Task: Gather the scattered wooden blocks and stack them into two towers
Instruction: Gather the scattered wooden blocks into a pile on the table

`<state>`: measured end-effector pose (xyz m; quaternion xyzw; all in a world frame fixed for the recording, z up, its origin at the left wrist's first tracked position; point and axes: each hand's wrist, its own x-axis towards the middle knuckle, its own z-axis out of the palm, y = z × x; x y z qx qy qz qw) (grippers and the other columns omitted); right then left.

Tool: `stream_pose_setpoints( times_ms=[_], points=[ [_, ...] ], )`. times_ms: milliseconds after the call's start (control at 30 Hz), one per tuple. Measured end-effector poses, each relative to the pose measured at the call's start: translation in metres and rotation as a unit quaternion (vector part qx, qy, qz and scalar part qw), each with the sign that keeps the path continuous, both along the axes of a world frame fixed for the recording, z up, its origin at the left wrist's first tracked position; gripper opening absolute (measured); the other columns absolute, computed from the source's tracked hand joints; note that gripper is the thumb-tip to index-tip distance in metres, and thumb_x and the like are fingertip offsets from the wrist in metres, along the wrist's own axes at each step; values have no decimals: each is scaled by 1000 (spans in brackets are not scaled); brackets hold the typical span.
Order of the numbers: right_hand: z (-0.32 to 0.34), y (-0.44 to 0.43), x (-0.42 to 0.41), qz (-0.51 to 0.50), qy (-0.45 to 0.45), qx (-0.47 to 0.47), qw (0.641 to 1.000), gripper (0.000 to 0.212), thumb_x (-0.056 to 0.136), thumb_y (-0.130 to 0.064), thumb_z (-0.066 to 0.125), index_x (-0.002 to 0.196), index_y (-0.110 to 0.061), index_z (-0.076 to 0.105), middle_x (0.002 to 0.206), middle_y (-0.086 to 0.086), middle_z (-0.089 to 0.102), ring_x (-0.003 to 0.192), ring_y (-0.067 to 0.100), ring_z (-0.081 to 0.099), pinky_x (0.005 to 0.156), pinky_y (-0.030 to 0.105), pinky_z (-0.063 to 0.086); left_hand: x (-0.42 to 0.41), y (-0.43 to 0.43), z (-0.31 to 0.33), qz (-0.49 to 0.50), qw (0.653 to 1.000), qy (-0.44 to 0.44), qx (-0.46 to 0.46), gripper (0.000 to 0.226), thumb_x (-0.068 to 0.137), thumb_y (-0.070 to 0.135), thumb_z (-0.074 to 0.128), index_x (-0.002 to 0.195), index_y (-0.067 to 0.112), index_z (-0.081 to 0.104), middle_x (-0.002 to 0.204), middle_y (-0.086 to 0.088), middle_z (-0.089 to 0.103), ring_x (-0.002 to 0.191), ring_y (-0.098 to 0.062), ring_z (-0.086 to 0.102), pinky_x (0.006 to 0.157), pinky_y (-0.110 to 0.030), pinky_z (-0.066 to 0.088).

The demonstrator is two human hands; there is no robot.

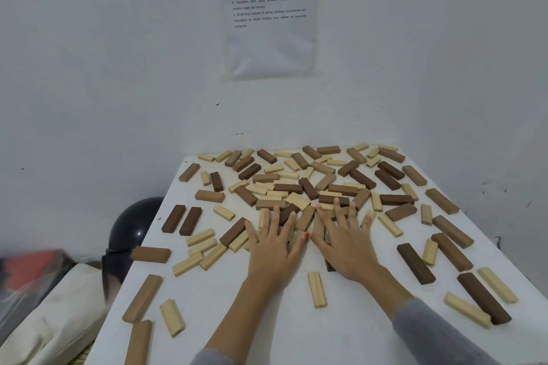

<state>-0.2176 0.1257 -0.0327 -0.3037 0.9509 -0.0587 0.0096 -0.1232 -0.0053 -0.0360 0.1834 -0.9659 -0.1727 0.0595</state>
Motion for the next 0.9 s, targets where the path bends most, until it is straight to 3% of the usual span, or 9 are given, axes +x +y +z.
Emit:
stream_pose_setpoints(
  times_ms=[200,467,600,733,900],
  points=[
    [1,-6,-14,6,-3,-6,1000,117,49,-77,-42,152,-35,-6,162,9,-6,147,38,-11,113,61,-3,-16,-6,-2,-4,1000,8,-7,84,79,69,-10,153,35,10,163,0,-4,148,-15,-18,112,-55,-23],
    [0,-12,-26,8,4,-10,1000,116,51,-77,-42,152,-35,-3,162,9,-3,147,38,-9,114,61,-2,-28,-12,-3,-7,1000,10,-9,86,77,67,-13,154,34,9,163,-1,-4,148,-18,-19,112,-56,-21],
    [2,-14,-29,13,-9,-14,1000,102,64,-79,-24,153,-36,1,162,9,-3,147,38,-9,113,61,-4,-29,-20,2,-54,997,-29,-46,96,72,68,-26,155,24,-2,163,-2,-11,145,-22,-26,114,-59,-16],
    [7,-11,-26,6,-82,-101,991,65,94,-65,11,152,-36,13,163,2,0,147,28,-16,114,57,-13,-17,-24,15,-41,997,4,64,60,101,53,6,154,27,-2,162,2,-11,143,-11,-24,116,-40,-19],
    [9,-16,14,78,-57,-152,984,72,87,-69,7,151,-38,17,162,-5,4,148,17,-13,113,45,-21,34,-34,17,-7,994,83,73,76,84,68,2,153,36,2,161,13,-6,143,-2,-21,110,-21,-25]
  ],
)
